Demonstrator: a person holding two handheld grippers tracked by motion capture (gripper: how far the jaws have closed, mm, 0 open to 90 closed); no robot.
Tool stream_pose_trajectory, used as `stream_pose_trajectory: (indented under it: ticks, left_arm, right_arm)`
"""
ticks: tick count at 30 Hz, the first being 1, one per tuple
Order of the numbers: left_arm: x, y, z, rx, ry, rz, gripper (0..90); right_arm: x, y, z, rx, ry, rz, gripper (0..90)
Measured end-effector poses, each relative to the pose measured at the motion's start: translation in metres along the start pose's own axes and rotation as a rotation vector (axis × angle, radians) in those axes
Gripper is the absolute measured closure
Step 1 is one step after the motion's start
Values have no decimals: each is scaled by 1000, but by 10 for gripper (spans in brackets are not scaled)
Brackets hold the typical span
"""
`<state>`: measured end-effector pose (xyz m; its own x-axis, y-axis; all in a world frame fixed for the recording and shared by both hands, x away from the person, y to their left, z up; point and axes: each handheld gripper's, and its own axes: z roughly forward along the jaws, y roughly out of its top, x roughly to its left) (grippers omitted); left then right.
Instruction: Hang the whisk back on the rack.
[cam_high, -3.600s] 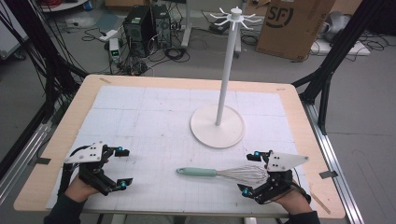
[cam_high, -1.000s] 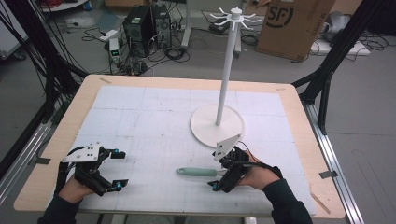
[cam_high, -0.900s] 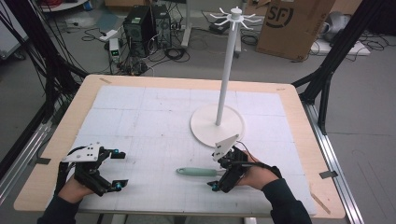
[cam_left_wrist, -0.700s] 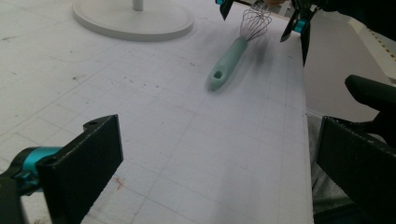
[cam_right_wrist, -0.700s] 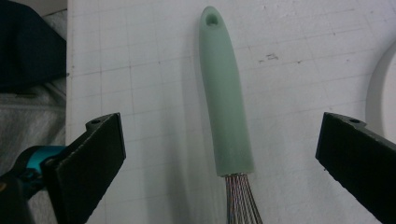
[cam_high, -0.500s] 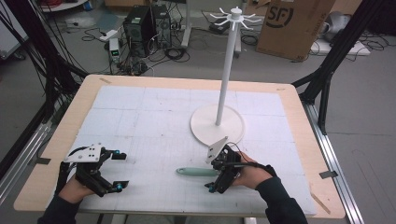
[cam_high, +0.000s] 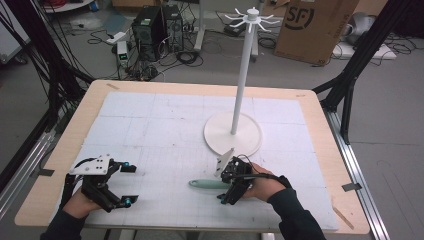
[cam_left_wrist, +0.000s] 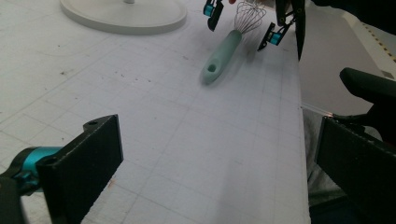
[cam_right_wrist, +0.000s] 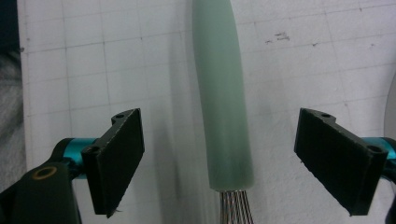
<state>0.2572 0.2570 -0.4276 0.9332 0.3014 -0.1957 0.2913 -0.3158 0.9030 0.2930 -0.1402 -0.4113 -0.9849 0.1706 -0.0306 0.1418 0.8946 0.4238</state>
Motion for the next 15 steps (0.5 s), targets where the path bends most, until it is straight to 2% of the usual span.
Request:
stream_pose_trajectory:
  ticks: [7,15]
  left_arm:
    - [0,0,0,-1,-2,-1,17]
    - [-1,0,1,5,-11,6,17]
  right_arm:
    - [0,4,4,40,-22,2,292]
    - [-1,6,7,93,-20,-1,440]
